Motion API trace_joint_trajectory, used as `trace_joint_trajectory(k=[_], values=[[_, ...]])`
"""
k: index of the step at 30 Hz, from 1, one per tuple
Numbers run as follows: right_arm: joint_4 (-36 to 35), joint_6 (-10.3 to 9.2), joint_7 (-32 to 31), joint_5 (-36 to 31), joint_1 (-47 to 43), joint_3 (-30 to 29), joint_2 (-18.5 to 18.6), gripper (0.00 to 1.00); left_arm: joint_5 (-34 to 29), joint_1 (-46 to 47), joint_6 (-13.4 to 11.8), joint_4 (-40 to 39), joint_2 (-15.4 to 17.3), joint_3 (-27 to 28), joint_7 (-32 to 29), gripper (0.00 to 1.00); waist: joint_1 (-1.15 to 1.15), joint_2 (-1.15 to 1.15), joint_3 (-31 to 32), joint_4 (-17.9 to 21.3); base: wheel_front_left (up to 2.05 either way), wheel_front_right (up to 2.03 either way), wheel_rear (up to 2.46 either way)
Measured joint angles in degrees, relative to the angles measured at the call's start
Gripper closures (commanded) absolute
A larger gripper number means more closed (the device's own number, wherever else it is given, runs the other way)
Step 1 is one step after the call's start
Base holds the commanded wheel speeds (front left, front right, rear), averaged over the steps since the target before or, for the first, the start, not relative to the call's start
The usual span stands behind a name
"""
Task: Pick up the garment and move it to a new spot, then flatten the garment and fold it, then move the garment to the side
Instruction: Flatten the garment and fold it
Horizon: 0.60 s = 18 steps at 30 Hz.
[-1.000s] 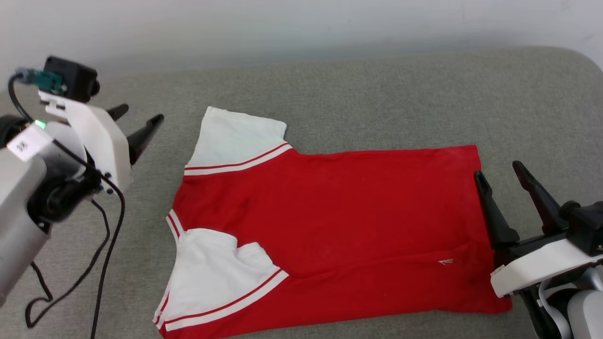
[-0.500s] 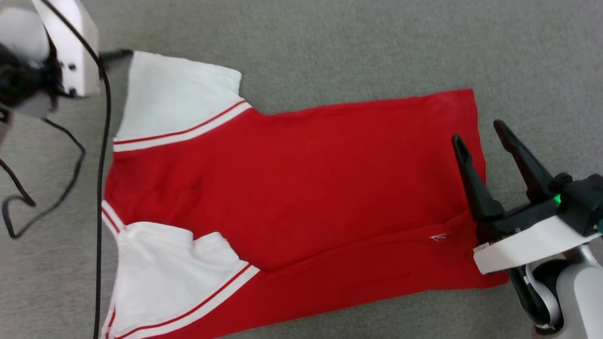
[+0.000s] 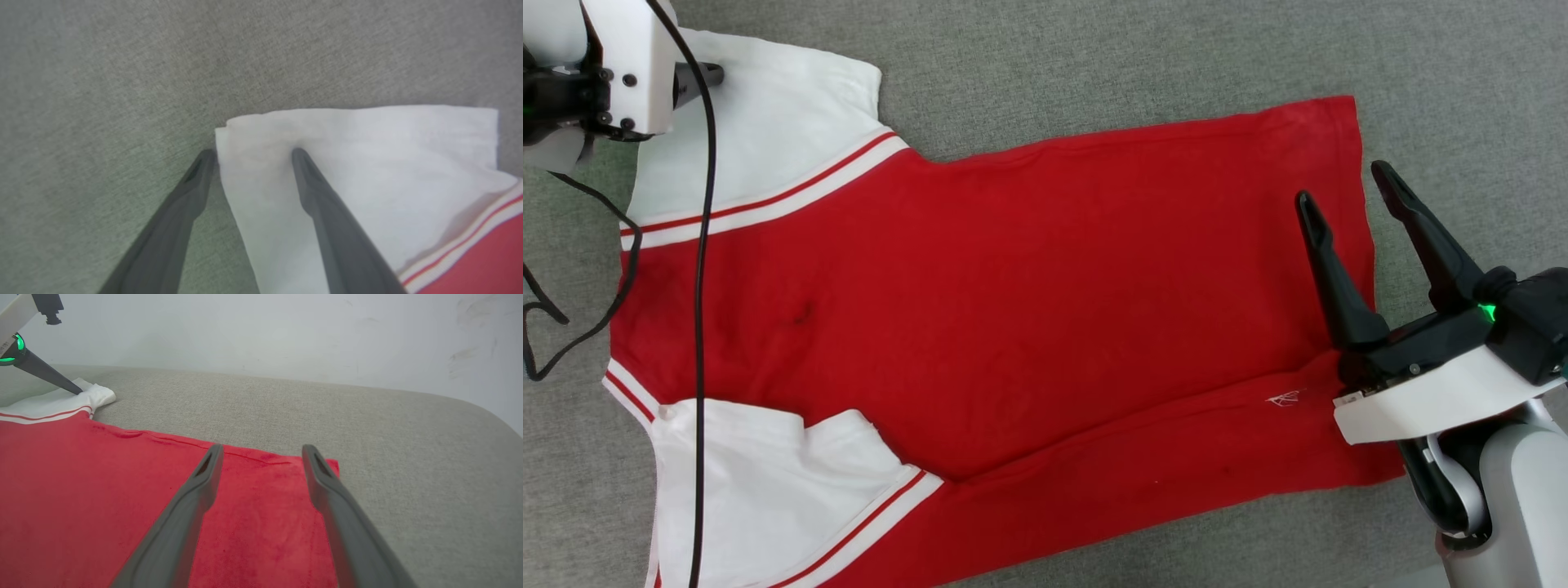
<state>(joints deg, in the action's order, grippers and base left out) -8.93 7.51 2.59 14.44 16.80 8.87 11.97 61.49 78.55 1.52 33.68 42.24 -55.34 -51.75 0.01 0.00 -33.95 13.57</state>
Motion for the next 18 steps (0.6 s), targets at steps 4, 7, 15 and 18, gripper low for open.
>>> trace_joint_trajectory(k=[4,7,15,18], values=[[0.46,0.00,0.43,0.00,0.55,-0.32,0.01,0.00,-0.35,-0.48,1.29,0.83,-0.40,-0.55,0.80,0.00,0.00,0.00,0.09,-0.04,0.00,0.00,0.00],[0.62,0.00,0.45,0.01,0.92,-0.87,0.02,0.00,-0.92,-0.88,2.08,1.53,-0.97,-0.70,3.19,1.00,-0.01,0.00,0.13,-0.25,0.00,0.00,0.00],[0.59,0.00,-0.25,-0.85,4.11,-3.05,1.41,0.00,-2.92,-1.74,4.04,3.81,-3.30,-1.93,9.13,1.00,0.00,0.00,1.57,-1.54,0.00,0.00,0.00],[0.62,0.00,-3.37,-0.45,6.56,-3.63,3.88,0.00,-3.15,-2.22,4.66,3.72,-3.98,-2.26,11.90,1.00,0.00,0.00,3.05,-2.22,0.00,0.00,0.00]])
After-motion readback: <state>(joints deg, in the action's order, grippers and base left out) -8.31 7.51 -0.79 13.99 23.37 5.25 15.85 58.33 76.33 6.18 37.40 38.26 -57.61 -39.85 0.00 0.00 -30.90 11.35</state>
